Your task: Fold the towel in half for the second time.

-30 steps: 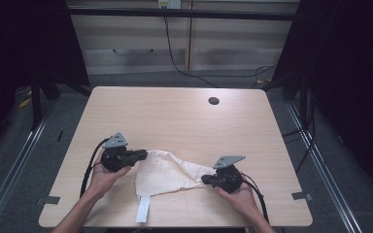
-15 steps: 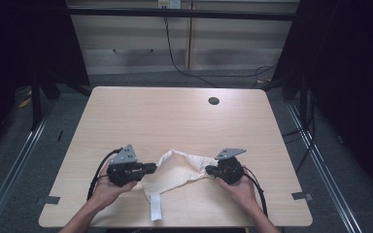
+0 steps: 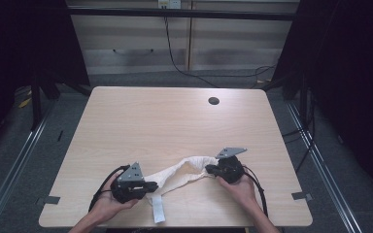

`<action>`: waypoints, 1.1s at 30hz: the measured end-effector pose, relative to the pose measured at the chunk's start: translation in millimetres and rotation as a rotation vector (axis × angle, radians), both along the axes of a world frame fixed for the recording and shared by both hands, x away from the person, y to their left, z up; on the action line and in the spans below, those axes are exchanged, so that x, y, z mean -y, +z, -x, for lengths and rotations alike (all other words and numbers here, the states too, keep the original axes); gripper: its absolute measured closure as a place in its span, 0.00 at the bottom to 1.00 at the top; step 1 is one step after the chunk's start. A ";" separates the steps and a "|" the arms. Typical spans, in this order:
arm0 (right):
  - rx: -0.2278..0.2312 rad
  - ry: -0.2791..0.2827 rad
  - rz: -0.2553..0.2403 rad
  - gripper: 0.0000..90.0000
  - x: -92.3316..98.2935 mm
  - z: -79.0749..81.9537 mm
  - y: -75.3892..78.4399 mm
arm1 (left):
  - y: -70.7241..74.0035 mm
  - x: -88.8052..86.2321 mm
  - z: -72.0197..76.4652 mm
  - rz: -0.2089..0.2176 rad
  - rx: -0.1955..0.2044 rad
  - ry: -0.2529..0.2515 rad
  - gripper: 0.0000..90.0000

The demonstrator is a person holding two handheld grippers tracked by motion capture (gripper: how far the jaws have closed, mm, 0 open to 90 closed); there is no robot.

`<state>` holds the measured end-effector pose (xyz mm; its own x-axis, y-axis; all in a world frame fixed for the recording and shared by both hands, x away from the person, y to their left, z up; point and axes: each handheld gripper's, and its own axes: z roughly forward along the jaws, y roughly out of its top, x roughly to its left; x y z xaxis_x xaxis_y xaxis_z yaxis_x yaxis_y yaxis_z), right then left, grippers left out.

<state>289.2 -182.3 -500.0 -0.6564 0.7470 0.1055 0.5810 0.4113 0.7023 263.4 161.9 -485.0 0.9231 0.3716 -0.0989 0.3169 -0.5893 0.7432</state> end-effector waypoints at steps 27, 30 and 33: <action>0.040 -0.071 0.056 0.97 37.4 30.3 2.2 | -13.9 0.9 -16.4 -0.039 0.013 0.045 0.94; 0.019 -0.081 0.023 0.97 38.0 29.4 1.3 | -14.8 -0.7 -19.5 -0.035 0.023 0.057 0.94; 0.031 -0.079 0.022 0.97 35.8 28.4 0.5 | -15.4 -3.5 -24.6 -0.037 0.031 0.078 0.94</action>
<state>260.8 -218.1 -499.6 -0.5980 0.7986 0.0689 0.5906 0.3808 0.7115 288.0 165.3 -500.3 0.8936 0.4454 -0.0559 0.3402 -0.5907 0.7317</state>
